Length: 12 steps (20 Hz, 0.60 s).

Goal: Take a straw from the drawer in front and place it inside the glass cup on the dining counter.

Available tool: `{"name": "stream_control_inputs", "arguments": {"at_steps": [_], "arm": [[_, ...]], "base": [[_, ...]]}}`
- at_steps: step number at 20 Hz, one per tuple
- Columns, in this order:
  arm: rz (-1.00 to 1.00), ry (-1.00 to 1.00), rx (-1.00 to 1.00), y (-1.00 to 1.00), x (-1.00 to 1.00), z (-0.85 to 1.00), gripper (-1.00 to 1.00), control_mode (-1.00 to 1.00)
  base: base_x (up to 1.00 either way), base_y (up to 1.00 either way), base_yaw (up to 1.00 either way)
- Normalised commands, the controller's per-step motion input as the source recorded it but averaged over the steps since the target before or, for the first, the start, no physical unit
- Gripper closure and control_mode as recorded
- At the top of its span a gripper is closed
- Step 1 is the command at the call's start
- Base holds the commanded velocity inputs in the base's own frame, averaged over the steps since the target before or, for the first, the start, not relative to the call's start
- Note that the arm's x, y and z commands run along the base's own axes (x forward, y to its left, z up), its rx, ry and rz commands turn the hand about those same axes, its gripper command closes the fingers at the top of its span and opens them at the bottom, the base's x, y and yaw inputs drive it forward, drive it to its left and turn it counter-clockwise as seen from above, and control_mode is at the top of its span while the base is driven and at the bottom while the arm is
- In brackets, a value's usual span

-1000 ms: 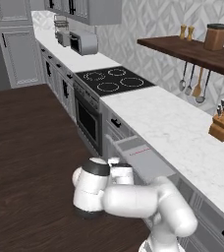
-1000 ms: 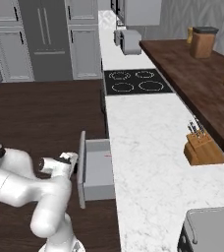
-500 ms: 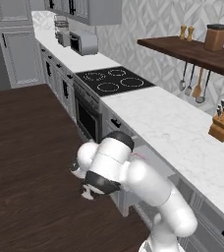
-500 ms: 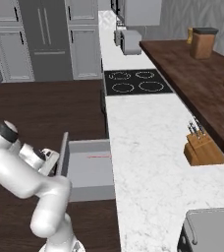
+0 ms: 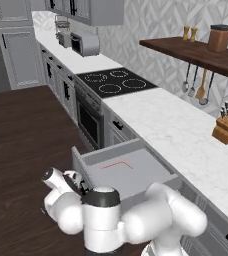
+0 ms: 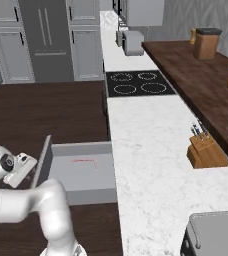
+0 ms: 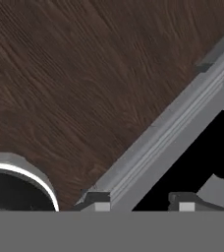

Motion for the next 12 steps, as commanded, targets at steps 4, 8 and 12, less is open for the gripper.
{"name": "stream_control_inputs", "arguments": {"at_steps": [4,8,12], "arm": [[-0.04,0.02,0.04,0.64,-0.79,0.1,1.0,-1.0],[0.0,-0.06,0.29,-0.01,-0.46,0.82,-1.0,-1.0],[-0.02,-0.06,0.29,-0.36,-0.18,1.0,-1.0,-1.0]], "base": [[0.0,0.0,0.0],[0.0,0.0,0.0],[0.0,0.0,0.0]]}}
